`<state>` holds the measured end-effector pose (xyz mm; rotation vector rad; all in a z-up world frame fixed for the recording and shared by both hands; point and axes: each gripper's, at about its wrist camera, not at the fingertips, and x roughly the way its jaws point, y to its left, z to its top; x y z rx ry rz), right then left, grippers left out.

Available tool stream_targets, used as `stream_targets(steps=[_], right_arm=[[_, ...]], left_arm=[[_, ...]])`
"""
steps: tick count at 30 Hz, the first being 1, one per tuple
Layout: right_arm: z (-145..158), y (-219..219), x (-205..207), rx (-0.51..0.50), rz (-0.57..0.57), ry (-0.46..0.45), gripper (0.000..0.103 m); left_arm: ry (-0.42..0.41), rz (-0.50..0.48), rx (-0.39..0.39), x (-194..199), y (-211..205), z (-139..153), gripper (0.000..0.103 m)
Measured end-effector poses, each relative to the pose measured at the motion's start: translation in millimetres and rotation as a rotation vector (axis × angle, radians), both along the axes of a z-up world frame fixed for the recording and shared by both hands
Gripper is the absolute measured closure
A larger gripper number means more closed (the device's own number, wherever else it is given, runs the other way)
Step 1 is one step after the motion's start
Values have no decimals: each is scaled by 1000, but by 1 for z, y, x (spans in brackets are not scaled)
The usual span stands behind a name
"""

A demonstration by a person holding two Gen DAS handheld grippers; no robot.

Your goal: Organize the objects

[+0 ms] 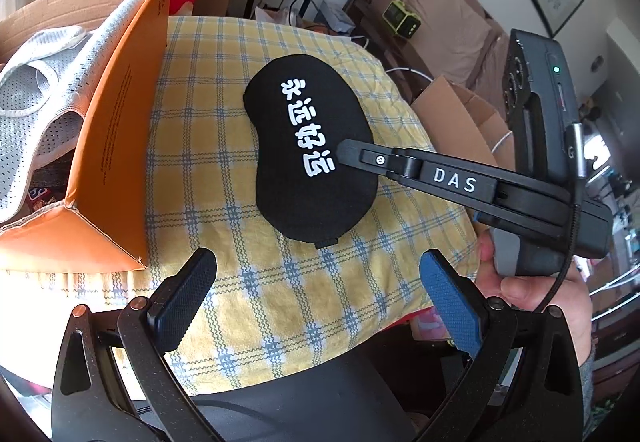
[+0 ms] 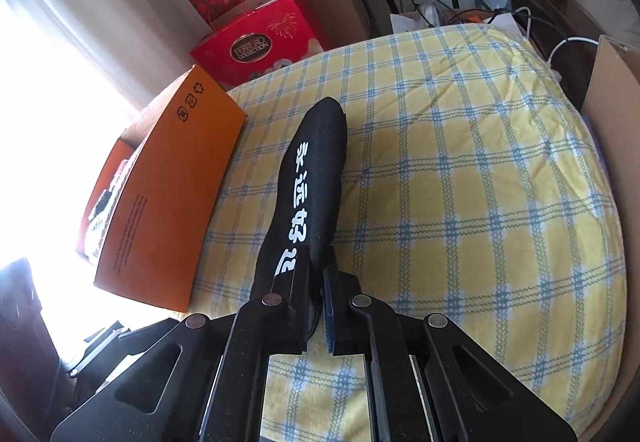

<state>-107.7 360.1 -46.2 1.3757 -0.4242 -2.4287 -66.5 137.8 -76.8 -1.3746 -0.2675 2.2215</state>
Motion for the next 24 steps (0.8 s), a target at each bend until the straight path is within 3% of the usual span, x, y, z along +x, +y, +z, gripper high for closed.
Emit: stream_targets(steps=[6,12,18,24], right_arm=[[12,22,20,52,-33,21,99],[9,42,31,50,-74,2,99],[-2,56,36,3,-121,-39,99],[-16,64,40,-35,-162,-71,96]], left_arm=[[-28,-6,40,-5,6,-3,2],[-148,1,123,-17,12,-18,2],[-218,-16,163,-26,25,-33,2],[-199,-11,161,-31,34,-34,2]])
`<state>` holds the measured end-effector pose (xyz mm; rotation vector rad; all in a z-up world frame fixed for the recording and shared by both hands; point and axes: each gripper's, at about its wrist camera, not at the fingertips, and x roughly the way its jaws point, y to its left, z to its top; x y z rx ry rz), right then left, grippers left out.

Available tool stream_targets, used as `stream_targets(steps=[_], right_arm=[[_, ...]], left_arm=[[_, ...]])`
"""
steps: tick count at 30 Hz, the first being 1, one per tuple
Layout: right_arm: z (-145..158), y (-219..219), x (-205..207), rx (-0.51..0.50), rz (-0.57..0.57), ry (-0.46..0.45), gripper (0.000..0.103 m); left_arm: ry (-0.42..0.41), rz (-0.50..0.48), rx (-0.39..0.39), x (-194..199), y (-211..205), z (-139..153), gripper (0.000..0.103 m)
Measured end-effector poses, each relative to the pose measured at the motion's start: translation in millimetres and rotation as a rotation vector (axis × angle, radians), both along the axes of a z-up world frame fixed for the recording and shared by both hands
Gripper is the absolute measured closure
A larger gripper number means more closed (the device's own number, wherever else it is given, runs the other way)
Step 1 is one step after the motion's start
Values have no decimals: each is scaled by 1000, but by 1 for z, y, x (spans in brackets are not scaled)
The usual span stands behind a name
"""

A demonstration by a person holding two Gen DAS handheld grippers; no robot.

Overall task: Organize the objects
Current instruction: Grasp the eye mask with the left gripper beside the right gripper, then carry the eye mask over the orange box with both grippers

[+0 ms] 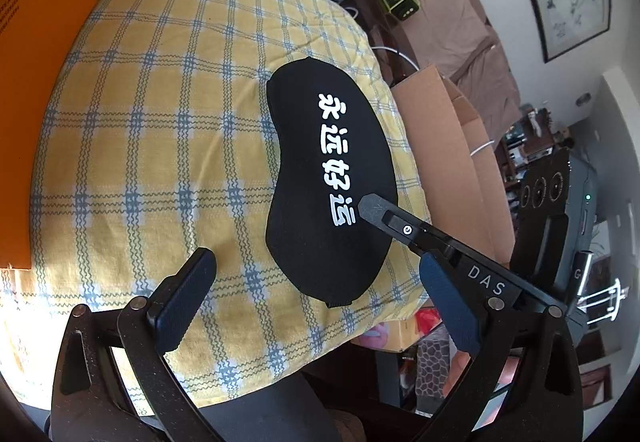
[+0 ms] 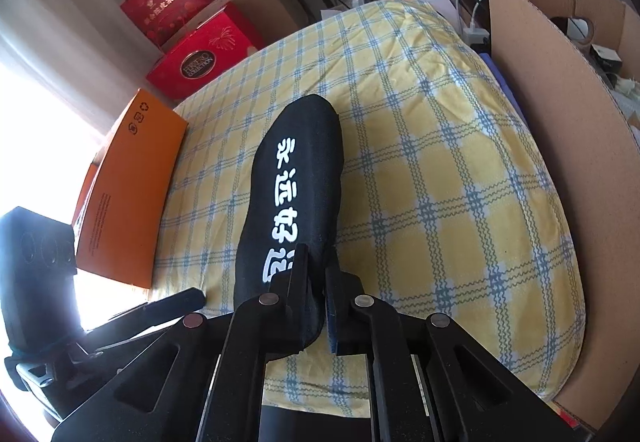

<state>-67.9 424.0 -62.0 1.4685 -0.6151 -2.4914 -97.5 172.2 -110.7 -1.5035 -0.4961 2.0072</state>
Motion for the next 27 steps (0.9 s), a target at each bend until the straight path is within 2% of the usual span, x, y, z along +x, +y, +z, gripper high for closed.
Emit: stream_targets(steps=[3,4,6,8,9,10,13,19,27], right_arm=[[-4,4,2,-11,-18,-4,94],[-5,5,2,-5,-24,-6,94],[-8,5,2,10,-32,-15,92],[-9,6,4,-6,-40,-9,92],[-9,6,5,-8,-42,-7,91],[-9,5,5,-13,-42,-6,91],[-9,4,6,-16,-42,-4,91],[1,-2,14,19,-63,33,92],[40,-26,20,78,-39,130,92]], left_arm=[[25,-2,-8,2,2,0,5],[31,-3,-12,3,4,0,8],[38,-8,-10,4,6,-1,20],[45,-20,-22,6,10,-2,40],[46,-28,-25,7,11,-2,45],[41,-36,-29,9,13,-3,55],[58,-28,-58,12,12,-4,72],[97,-10,-78,17,5,2,79],[224,26,-53,29,-14,51,79]])
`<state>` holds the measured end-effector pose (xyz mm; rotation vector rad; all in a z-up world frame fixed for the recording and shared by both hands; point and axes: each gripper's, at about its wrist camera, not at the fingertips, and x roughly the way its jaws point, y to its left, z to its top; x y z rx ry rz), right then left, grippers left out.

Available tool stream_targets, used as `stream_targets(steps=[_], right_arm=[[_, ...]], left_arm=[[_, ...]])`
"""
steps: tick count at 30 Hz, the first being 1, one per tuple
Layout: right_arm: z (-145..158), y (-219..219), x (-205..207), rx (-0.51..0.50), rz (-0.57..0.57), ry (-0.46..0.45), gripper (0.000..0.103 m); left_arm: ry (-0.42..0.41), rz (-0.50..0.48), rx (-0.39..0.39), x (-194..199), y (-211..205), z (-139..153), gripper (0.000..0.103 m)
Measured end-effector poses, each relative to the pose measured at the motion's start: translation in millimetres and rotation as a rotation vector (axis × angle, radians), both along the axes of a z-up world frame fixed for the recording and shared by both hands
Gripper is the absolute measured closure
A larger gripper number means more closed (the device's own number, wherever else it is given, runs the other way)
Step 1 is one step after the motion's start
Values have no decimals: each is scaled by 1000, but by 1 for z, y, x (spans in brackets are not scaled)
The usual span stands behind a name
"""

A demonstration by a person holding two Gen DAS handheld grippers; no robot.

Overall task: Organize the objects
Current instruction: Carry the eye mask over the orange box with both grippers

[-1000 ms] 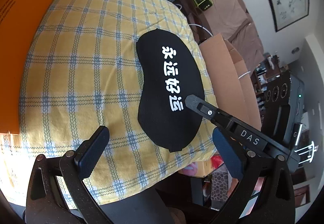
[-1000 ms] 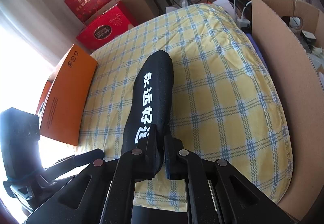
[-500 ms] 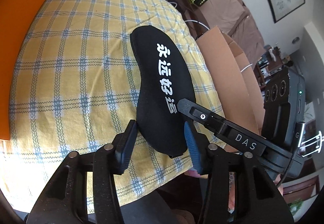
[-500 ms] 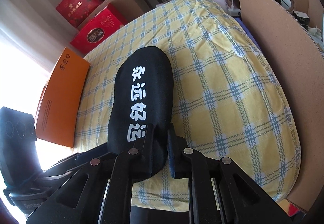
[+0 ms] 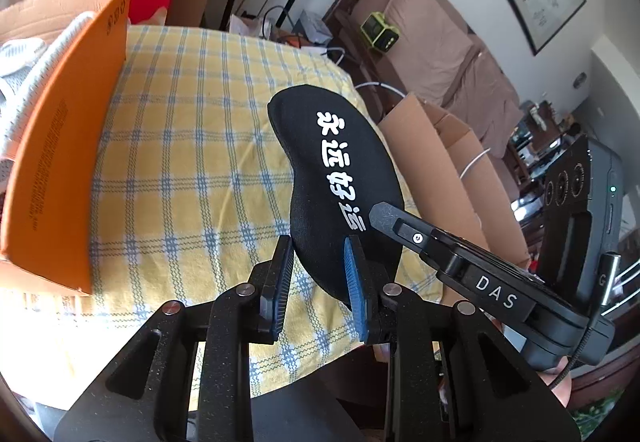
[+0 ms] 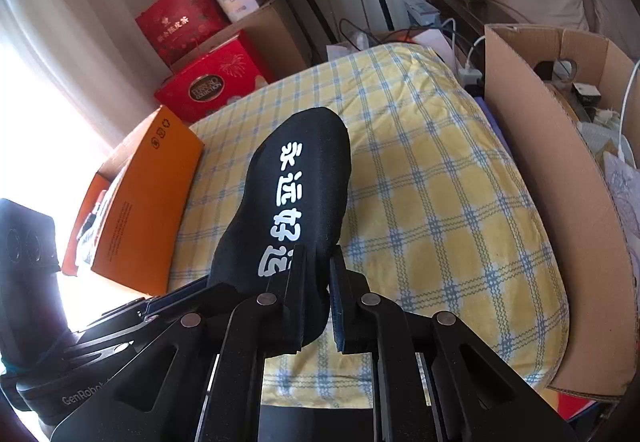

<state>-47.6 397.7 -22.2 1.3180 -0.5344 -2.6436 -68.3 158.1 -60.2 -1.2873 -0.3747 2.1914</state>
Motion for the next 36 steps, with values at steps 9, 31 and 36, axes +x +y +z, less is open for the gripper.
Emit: stream_targets(steps=[9,31,36], right_arm=[[47,-40,-4,-3,76,89,92],[67,-194,-54,-35,305,128,92],[55,-216,-64,-37,328,108,92]], left_arm=[[103,65,28,8,-48,52,79],[116,301,93,-18,-200,69,80],[100,323,79,-27,-219,56,80]])
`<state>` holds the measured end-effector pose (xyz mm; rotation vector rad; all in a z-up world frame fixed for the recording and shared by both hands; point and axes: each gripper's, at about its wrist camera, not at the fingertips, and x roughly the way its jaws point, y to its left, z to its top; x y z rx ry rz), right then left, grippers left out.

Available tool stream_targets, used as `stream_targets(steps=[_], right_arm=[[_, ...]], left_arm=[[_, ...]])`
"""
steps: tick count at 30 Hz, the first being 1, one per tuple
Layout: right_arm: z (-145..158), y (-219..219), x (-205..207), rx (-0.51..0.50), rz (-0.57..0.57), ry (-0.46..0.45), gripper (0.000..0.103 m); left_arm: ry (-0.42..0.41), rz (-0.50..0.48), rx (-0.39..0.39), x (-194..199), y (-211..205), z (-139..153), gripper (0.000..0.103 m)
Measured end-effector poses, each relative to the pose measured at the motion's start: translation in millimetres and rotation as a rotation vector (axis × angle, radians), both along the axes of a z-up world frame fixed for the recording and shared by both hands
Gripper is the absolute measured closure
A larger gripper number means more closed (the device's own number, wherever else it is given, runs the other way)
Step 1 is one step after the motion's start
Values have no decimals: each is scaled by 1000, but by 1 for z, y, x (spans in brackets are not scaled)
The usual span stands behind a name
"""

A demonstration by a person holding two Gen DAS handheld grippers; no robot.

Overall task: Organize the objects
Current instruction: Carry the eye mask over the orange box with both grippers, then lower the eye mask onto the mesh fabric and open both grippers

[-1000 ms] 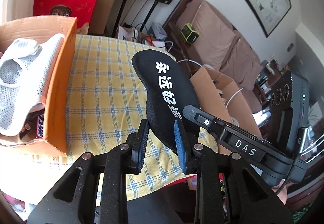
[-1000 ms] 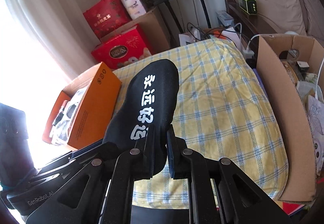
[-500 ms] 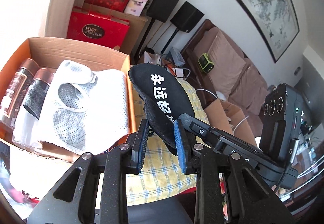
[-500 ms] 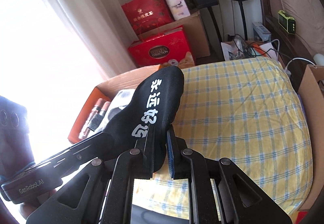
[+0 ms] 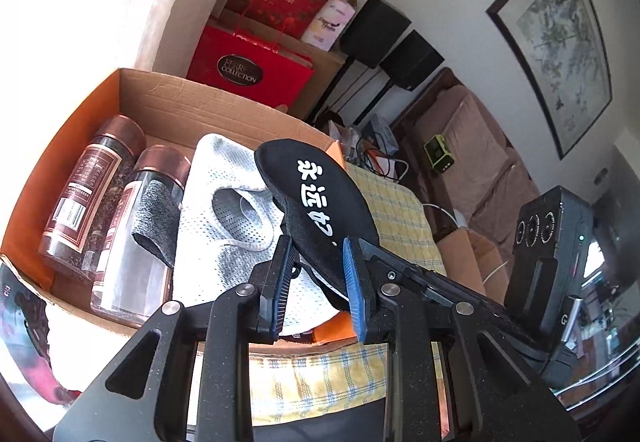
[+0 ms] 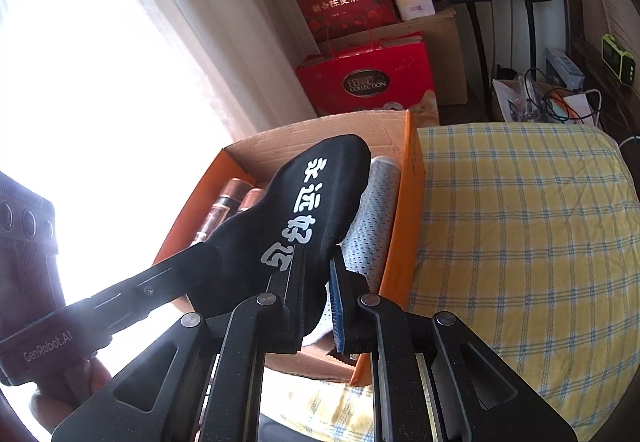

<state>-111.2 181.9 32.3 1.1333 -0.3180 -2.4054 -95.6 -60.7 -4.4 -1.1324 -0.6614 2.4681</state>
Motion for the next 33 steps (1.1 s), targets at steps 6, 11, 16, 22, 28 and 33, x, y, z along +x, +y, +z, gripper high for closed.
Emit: stream_targets(steps=[6,11,16,22,28,33], right_arm=[[-19,-15,-9,9,7,-26,92],[-34,-21,-10,35,-12,-32,92],[-36,-28,-8,88,-12,-14,90],[-30,-23,-2,75,-14,-15,79],[-12,-6,13,74,-38,-4,66],[-1,13,30,144,-97,37,46]], left_arm=[[-30,6,-11,-11,-13,-19,81],[-66,-2,-60,-17,-12,-35,81],[-62,0,-110,-12,-8,-37,80],[-49,37,-167,-2,-8,-29,55],[-37,47,-182,12,-10,-23,50],[-16,63,-212,29,-8,-18,34]])
